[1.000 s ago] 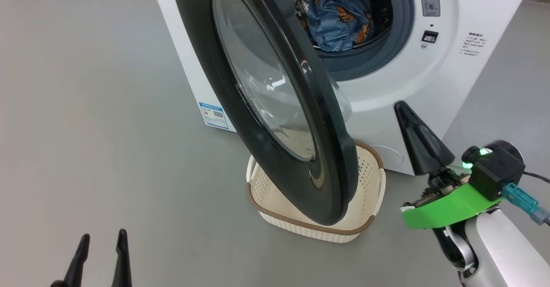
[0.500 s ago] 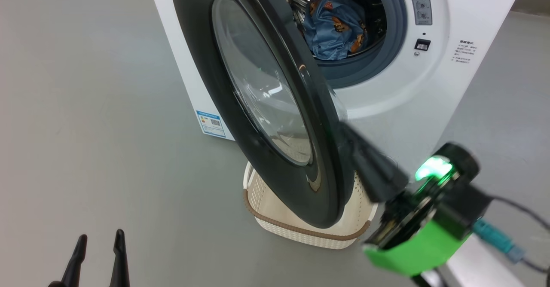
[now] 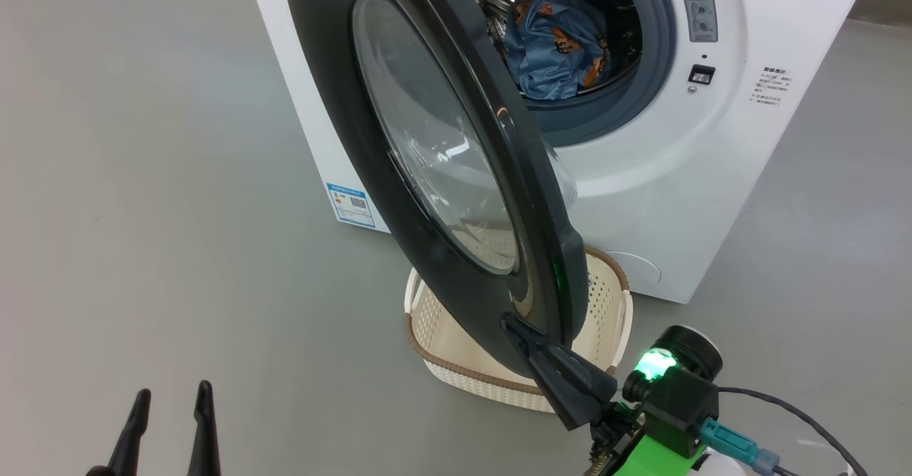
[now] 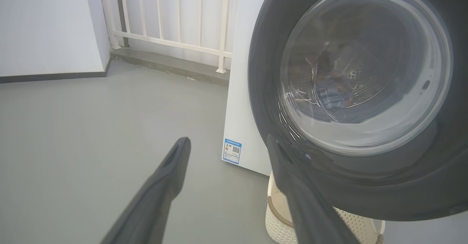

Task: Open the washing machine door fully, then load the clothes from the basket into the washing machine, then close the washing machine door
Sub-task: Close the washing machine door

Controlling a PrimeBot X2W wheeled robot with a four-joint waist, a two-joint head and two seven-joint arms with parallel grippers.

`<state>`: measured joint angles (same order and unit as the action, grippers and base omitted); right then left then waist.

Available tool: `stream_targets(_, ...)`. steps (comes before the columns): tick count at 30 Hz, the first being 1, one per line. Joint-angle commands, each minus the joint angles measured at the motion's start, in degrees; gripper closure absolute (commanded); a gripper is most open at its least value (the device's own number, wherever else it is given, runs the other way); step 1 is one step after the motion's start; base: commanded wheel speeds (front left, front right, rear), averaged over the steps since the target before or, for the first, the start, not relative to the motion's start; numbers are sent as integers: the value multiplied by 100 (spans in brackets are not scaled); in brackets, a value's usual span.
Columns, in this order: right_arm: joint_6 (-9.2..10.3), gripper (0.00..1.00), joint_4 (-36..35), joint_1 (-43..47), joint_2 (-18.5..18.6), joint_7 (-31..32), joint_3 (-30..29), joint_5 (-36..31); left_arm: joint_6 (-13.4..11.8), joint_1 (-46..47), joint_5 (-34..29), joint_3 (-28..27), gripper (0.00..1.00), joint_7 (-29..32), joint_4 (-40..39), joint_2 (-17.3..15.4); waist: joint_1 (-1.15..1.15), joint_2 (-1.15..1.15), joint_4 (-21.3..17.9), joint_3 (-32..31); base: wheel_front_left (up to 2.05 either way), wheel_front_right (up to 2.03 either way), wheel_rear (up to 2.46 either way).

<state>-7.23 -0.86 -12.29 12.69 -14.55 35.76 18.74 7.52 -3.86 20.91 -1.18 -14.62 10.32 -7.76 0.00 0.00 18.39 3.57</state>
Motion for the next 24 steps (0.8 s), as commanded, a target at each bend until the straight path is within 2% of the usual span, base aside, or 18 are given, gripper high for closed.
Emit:
stream_targets(1,-25,100,-80,9,-43,-45,84,109,-3,44,-25,-175,0,-38,-146,-61,0,0,7,7,0,0,0)
stream_targets(13,-25,100,543,-47,-91,-45,-62,269,-3,110,1,-153,0,-38,-113,-52,0,0,67,115,0,0,0)
stream_targets(24,-25,100,794,-121,-143,-45,-250,284,-3,146,-4,-176,0,-38,-121,-39,0,0,83,175,0,0,0)
